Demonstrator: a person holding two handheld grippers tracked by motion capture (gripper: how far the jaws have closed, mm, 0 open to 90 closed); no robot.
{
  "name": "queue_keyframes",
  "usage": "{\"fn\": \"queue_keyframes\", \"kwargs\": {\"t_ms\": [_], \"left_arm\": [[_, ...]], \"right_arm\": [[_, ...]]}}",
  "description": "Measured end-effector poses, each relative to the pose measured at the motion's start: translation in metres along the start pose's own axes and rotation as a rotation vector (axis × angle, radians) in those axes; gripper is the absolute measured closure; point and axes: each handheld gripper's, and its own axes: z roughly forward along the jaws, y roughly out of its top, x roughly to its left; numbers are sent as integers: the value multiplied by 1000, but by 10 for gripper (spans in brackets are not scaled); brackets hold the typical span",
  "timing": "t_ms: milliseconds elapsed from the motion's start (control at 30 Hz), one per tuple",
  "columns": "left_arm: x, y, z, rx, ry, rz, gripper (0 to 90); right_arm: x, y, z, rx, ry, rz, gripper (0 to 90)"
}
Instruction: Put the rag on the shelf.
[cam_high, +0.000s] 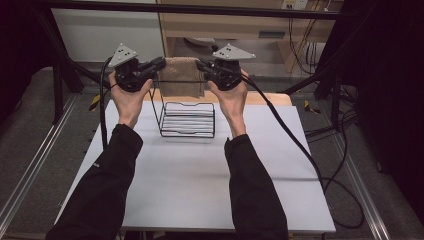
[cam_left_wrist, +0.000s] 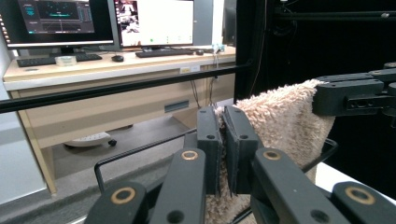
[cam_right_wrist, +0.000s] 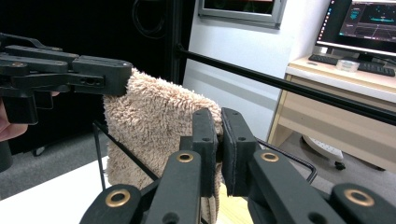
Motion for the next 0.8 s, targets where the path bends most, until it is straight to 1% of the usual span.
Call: {"fn": "queue_keyframes", "kwargs": {"t_ms": [200,300,400,433,467,533,567,600,633,667,700,733,800], "left_arm": [[-3,-4,-6,-3,-8,-4,853],[-4,-5,-9,1,-7,9,852],[-6,-6,-12,4,-7,13,851],[-6,-7,-13,8,-9,12,850],[-7,-8,-13,10,-16,3,849],[-8,-11,-13,22,-15,-1,847],[-9,-12,-12,30,-14,0,846],[-9,-13,-13,37,-7,9,844],[-9,-15,-13,35,-14,4,843],[-9,-16,-14,38,-10,9,842],[-10,-17,-13,37,-16,1,841],[-9,-17,-15,44,-12,12,841],[-10,-17,-16,43,-15,9,840]], "right_arm": [[3,-1,-4,5,6,-13,850],[5,0,-6,8,13,-21,849],[7,0,-8,13,23,-31,848],[7,0,-9,17,26,-35,847],[8,-1,-10,24,27,-38,847],[9,-2,-11,34,30,-44,846],[10,-3,-11,39,31,-48,845],[10,-4,-11,44,32,-49,845],[11,-5,-12,48,34,-50,844],[12,-6,-12,53,33,-57,844],[12,-6,-12,56,33,-66,844],[13,-7,-13,59,35,-69,844],[14,-7,-14,61,39,-78,844]]}}
